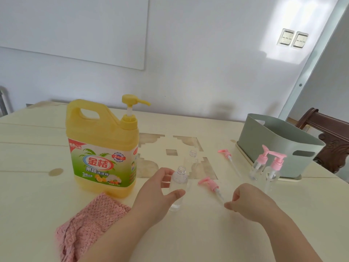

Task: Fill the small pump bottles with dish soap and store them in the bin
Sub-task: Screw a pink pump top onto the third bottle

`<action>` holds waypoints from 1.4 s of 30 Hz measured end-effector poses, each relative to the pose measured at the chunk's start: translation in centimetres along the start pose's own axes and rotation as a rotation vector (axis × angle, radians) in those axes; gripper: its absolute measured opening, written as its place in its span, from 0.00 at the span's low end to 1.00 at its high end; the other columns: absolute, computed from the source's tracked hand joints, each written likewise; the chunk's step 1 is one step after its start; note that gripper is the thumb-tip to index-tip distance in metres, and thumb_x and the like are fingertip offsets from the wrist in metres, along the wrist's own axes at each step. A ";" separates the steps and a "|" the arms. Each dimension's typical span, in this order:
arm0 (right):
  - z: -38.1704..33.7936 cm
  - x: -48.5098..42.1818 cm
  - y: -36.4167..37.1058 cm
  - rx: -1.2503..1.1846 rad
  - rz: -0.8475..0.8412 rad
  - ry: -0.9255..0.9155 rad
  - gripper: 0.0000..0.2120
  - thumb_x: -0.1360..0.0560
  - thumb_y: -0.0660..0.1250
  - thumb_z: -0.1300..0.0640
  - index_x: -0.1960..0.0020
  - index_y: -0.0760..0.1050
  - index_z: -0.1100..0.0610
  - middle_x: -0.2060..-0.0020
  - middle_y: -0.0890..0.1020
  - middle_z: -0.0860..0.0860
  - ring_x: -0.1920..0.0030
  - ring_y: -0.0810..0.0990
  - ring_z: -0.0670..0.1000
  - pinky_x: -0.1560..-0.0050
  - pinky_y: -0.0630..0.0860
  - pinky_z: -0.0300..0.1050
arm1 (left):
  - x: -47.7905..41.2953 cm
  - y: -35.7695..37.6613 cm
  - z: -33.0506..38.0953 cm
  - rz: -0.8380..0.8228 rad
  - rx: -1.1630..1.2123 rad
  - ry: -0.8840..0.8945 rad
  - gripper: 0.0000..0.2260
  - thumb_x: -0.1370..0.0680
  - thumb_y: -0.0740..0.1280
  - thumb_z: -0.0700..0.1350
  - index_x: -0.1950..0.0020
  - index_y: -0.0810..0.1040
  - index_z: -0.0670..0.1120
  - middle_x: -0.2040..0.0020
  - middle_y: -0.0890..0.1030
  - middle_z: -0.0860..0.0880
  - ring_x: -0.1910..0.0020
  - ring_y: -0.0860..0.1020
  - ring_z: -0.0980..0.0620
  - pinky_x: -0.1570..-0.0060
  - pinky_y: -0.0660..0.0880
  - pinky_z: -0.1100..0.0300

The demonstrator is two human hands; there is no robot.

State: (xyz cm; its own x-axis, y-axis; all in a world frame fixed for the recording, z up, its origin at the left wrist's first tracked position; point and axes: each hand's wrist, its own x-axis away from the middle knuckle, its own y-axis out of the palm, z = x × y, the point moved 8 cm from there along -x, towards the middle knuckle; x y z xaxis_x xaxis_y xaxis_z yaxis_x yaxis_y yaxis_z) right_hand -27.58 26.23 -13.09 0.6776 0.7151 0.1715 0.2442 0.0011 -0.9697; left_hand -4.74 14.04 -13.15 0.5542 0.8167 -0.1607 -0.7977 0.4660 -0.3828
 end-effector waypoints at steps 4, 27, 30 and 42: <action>-1.7 -1.8 -0.4 -0.239 0.155 -0.033 0.18 0.30 0.69 0.37 0.50 0.73 0.50 0.57 0.78 0.44 0.57 0.78 0.46 0.59 0.72 0.42 | 0.3 0.0 0.3 -0.009 -0.008 0.002 0.15 0.30 0.74 0.49 0.51 0.70 0.61 0.51 0.77 0.63 0.50 0.74 0.67 0.49 0.70 0.67; -6.8 1.5 -6.7 -0.627 0.554 -0.263 0.05 0.22 0.63 0.53 0.50 0.78 0.49 0.62 0.78 0.43 0.64 0.75 0.41 0.63 0.69 0.43 | 1.1 0.4 0.7 -0.054 -0.031 0.015 0.14 0.29 0.73 0.49 0.51 0.70 0.59 0.51 0.77 0.62 0.53 0.74 0.69 0.53 0.71 0.70; -8.0 6.0 -10.8 -1.080 0.731 -0.464 0.07 0.24 0.67 0.56 0.56 0.74 0.45 0.60 0.78 0.40 0.64 0.74 0.39 0.60 0.74 0.42 | 1.1 0.4 0.7 -0.056 -0.038 0.019 0.14 0.29 0.73 0.50 0.50 0.70 0.59 0.50 0.77 0.61 0.52 0.74 0.68 0.53 0.70 0.70; -11.9 7.9 -10.7 -1.548 0.527 -0.739 0.07 0.22 0.65 0.66 0.50 0.74 0.55 0.59 0.79 0.49 0.59 0.79 0.47 0.52 0.79 0.45 | 1.2 0.5 0.7 -0.060 -0.048 0.023 0.15 0.29 0.73 0.50 0.49 0.69 0.61 0.49 0.77 0.60 0.51 0.74 0.67 0.55 0.69 0.70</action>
State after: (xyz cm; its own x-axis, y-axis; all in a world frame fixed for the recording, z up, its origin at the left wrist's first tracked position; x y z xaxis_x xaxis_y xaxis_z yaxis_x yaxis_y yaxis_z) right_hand -16.54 23.52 0.73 0.5780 0.5570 -0.5964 0.7825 -0.5857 0.2114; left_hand -4.64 15.49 -12.87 0.6066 0.7793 -0.1571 -0.7507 0.4965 -0.4359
